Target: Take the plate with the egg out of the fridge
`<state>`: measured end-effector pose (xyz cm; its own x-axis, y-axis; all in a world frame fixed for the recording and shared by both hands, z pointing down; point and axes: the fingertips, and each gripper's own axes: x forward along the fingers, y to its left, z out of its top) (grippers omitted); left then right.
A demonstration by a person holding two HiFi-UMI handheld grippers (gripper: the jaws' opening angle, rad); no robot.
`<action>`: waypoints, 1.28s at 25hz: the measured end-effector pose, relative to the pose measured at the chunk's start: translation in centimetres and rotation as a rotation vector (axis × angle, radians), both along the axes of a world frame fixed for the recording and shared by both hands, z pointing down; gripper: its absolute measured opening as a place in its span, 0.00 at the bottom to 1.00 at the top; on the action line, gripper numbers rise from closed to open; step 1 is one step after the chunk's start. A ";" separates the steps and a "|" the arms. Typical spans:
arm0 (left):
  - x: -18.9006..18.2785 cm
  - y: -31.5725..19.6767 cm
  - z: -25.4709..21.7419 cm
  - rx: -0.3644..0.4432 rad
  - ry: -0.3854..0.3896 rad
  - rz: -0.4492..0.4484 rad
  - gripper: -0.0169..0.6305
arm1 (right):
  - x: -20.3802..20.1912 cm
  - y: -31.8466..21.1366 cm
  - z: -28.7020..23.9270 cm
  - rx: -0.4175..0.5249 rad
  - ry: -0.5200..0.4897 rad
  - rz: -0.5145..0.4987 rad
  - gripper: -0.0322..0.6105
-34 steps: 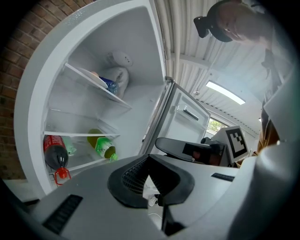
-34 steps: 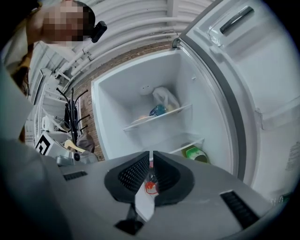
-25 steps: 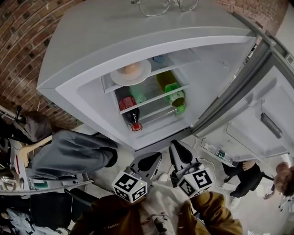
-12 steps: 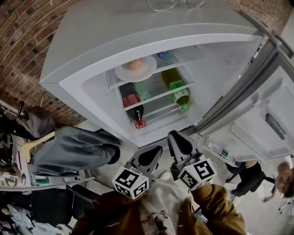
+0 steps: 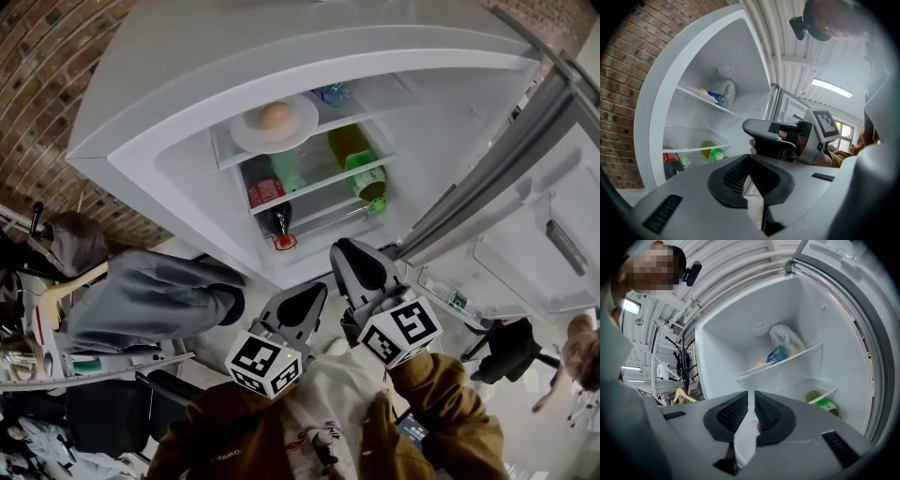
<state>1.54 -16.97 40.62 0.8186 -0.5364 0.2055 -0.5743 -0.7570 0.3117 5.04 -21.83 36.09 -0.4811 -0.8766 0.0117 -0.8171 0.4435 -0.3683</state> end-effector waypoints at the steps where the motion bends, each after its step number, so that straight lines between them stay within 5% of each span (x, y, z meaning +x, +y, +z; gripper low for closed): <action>1: -0.1 0.0 -0.1 0.001 -0.001 -0.003 0.04 | -0.3 -0.1 -0.1 0.001 -0.002 -0.005 0.09; 17: -0.2 -0.8 -0.9 0.017 0.015 -0.012 0.04 | -0.9 -3.5 -2.0 0.026 -0.024 -0.023 0.10; 32: -1.2 -1.7 -1.1 0.031 0.013 -0.039 0.04 | -2.0 -6.5 -2.0 -0.070 -0.169 -0.061 0.12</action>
<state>0.38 -18.67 39.50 0.7993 -0.5741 0.1777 -0.5998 -0.7432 0.2967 3.01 -28.31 34.06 -0.5336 -0.8456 -0.0136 -0.7132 0.4586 -0.5301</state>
